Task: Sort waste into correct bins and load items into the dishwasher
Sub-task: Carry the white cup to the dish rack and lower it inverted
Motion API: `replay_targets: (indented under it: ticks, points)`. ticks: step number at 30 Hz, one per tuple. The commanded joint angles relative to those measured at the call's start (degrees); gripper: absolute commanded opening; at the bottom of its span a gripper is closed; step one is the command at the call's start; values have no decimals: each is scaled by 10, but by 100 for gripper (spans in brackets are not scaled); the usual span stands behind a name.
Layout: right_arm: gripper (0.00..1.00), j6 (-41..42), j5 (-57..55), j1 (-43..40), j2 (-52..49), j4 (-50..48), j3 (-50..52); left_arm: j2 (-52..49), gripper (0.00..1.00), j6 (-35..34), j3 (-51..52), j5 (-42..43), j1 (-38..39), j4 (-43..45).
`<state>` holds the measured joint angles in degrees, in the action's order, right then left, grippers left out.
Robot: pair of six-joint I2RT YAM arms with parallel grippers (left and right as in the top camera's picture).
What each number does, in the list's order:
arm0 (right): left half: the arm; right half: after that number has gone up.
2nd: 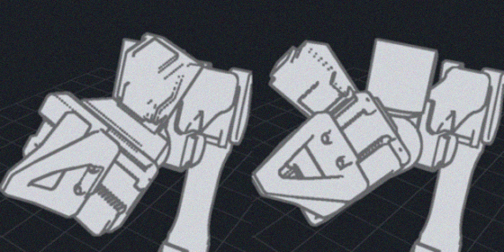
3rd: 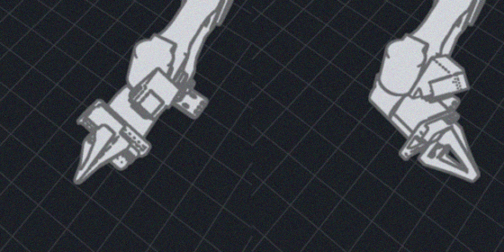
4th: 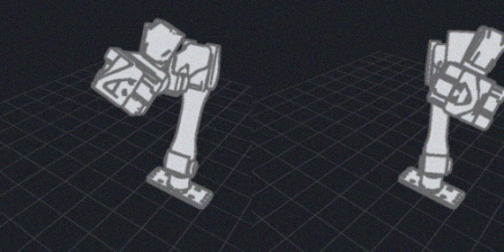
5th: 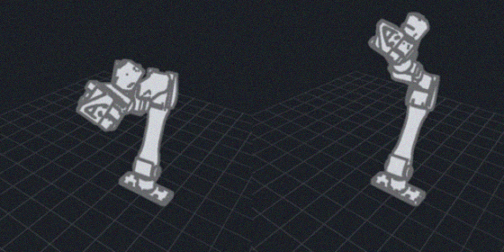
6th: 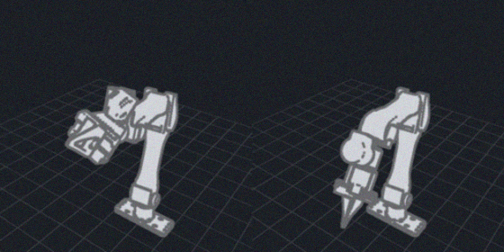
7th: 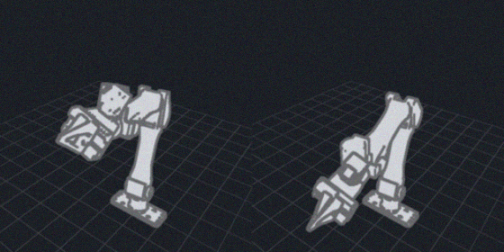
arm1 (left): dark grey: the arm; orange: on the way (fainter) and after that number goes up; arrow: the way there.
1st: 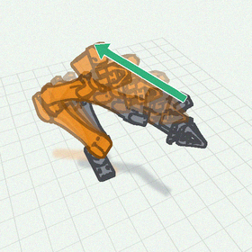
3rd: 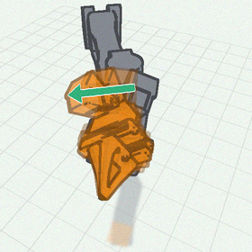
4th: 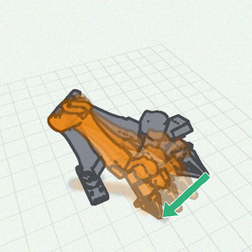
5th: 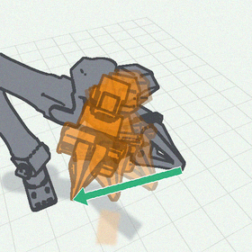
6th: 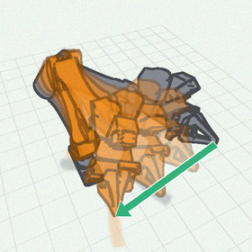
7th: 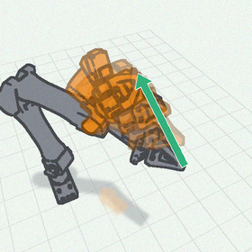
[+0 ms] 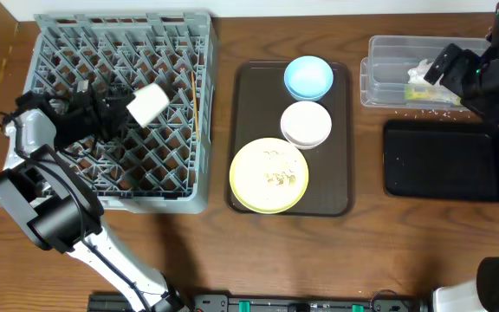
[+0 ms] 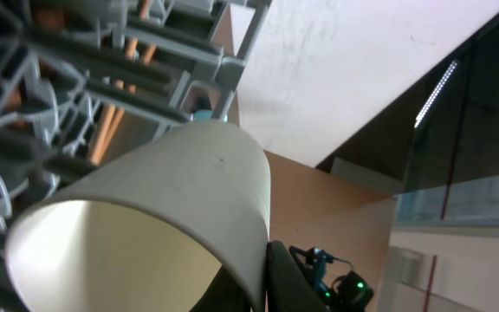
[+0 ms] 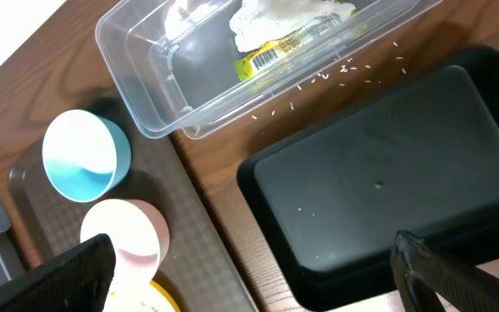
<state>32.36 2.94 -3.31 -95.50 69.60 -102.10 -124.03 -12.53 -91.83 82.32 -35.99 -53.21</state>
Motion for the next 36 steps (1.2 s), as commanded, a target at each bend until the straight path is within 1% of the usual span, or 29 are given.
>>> replay_targets:
  ticks: [1, 8, 11, 13, 14, 15, 16, 17, 19, 22, 27, 31, 34, 36]
  points:
    - [99, -7, -6, 0, 6, 1, -2, -3, 8, 11, 15, -88, -2, -33]
    - [99, -7, -6, 0, 6, 1, -2, 2, 8, 31, 15, -236, -33, -92]
    - [99, -7, -6, 0, 6, 1, -2, 13, 8, 55, 14, -254, -52, -102]
    - [99, -7, -6, 0, 6, 1, -2, 22, 8, 54, 14, -266, -63, -104]
    - [99, -7, -6, 0, 6, 1, -2, 26, 11, 54, 14, -275, -67, -104]
    - [99, -7, -6, 0, 6, 1, -2, 31, 28, 54, 14, -289, -73, -104]
    - [99, -7, -6, 0, 6, 1, -2, 33, 39, 54, 14, -299, -76, -104]
    - [99, -7, -6, 0, 6, 1, -2, 35, 48, 54, 14, -309, -77, -104]
    - [99, -7, -6, 0, 6, 1, -2, 35, 55, 54, 14, -319, -79, -107]
    - [99, -7, -6, 0, 6, 1, -2, 35, 58, 54, 9, -320, -79, -108]
    - [99, -7, -6, 0, 6, 1, -2, 44, 59, 54, -21, -320, -79, -130]
    - [99, -7, -6, 0, 6, 1, -2, 91, 53, 54, -40, -323, -77, -130]
    - [99, -7, -6, 0, 6, 1, -2, 141, 36, 54, -49, -361, -67, -128]
    - [99, -7, -6, 0, 6, 1, -2, 184, 24, 54, -49, -414, -53, -125]
